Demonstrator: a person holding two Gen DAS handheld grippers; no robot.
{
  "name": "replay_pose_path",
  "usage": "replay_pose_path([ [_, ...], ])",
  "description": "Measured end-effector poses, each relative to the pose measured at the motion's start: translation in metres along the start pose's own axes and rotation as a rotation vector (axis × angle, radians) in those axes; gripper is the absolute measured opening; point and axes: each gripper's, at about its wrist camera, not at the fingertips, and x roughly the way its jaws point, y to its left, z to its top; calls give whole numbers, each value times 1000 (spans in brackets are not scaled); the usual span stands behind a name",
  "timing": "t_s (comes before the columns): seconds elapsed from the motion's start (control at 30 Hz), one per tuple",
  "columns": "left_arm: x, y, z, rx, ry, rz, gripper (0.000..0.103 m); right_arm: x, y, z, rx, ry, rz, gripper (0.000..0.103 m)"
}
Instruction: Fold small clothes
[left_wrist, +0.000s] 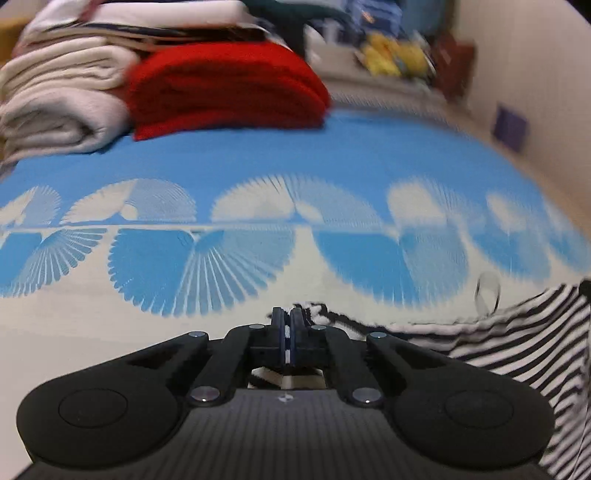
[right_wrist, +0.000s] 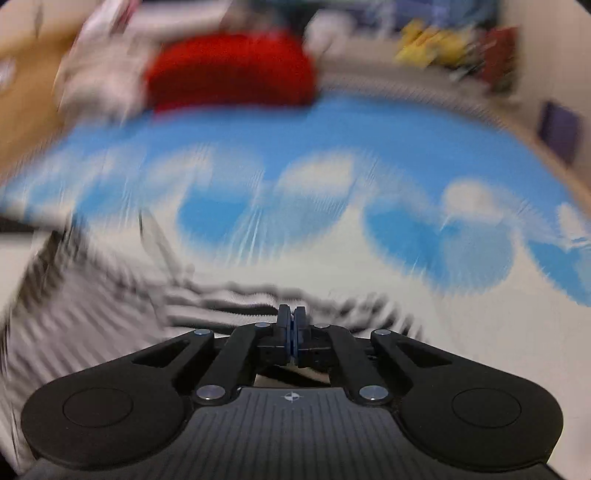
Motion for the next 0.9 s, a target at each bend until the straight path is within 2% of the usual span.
replay_pose_path([
  [0.03,2,-1,2,-6,-8,10,1,0,-2,5,31,-35,-25,0],
  [0.17,14,1,11,-38,-24,78,1,17,3,14,70,-54,-77,0],
  [0.23,25,7,14,-80,22,108,1,29,12,16,61,-46,-88,0],
  [0.3,44,13,11,-114,139,87,3,49,18,14,47,4,-96,1],
  [0.37,58,20,4,-145,256,33,14,73,22,7,16,122,-105,5],
  [0.4,55,24,4,-157,254,23,18,80,21,4,7,168,-136,8],
  [0.43,50,28,6,-160,237,15,30,79,16,2,22,184,-158,9],
  [0.47,43,35,9,-162,206,0,44,73,7,3,62,173,-167,10],
  [0.5,36,42,11,-167,180,-12,50,64,-4,6,106,146,-163,13],
  [0.53,29,52,12,-180,161,-24,55,53,-16,8,151,109,-159,23],
  [0.57,27,61,11,-198,163,-37,56,42,-30,7,184,82,-165,38],
  [0.63,27,77,4,-243,208,-72,56,31,-55,0,226,80,-197,51],
  [0.77,42,89,-17,-283,332,-132,56,36,-88,-24,283,224,-143,51],
  [0.9,51,85,-24,-321,347,-155,56,49,-82,-38,208,284,-132,51],
])
